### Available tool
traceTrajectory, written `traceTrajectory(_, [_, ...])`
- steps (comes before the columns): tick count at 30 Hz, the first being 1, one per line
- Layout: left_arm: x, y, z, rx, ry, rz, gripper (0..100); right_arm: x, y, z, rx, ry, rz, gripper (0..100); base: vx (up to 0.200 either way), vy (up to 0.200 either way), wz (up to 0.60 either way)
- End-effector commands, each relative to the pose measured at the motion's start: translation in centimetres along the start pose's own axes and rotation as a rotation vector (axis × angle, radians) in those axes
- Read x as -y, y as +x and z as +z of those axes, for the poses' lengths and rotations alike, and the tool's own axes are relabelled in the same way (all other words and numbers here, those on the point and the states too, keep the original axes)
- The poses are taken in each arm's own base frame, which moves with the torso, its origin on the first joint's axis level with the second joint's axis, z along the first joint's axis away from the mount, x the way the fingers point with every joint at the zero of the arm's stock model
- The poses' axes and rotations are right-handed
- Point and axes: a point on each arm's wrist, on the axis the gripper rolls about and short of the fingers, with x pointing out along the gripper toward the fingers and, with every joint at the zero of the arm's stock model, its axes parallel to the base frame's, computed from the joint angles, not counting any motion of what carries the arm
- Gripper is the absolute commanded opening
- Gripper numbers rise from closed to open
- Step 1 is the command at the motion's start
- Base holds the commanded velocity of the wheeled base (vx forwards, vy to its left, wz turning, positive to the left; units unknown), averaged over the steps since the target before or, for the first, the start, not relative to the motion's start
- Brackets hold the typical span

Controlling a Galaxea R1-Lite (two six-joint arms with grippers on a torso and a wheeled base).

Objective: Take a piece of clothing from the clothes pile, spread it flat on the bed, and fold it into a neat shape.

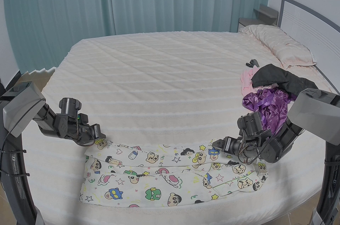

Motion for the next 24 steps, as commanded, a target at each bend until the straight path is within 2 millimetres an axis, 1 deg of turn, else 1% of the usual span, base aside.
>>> traceTrajectory(1, [0.2, -1.0, 0.2, 0.014, 0.0, 0.001, 0, 0.1, 0.0, 0.0, 0.001, 0.002, -0.002, 100, 0.0, 0.0, 0.0])
traceTrajectory(2, [0.2, -1.0, 0.2, 0.014, 0.0, 0.001, 0, 0.1, 0.0, 0.0, 0.001, 0.002, -0.002, 100, 0.0, 0.0, 0.0])
traceTrajectory(6, [0.2, -2.4, 0.6, 0.041, 0.003, 0.004, 0, 0.1, 0.0, 0.0, 0.001, 0.002, -0.003, 100, 0.0, 0.0, 0.0])
traceTrajectory(11, [0.1, -4.1, 0.5, 0.057, -0.006, 0.012, 0, 0.1, 0.0, 0.0, 0.001, 0.002, -0.003, 100, 0.0, 0.0, 0.0])
traceTrajectory(15, [0.2, -6.0, -0.7, 0.046, 0.008, 0.015, 0, 0.1, 0.0, 0.0, 0.0, 0.002, -0.004, 100, 0.0, 0.0, 0.0])
traceTrajectory(16, [0.2, -6.0, -0.7, 0.046, 0.008, 0.015, 0, 0.1, 0.0, 0.0, 0.0, 0.002, -0.004, 100, 0.0, 0.0, 0.0])
traceTrajectory(17, [0.3, -6.7, -1.3, 0.037, 0.019, 0.018, 0, 0.1, 0.0, 0.0, 0.0, 0.002, -0.004, 100, 0.0, 0.0, 0.0])
traceTrajectory(24, [0.5, -8.1, -3.2, 0.006, 0.025, 0.021, 0, 0.1, 0.0, 0.0, -0.001, 0.002, -0.003, 100, 0.0, 0.0, 0.0])
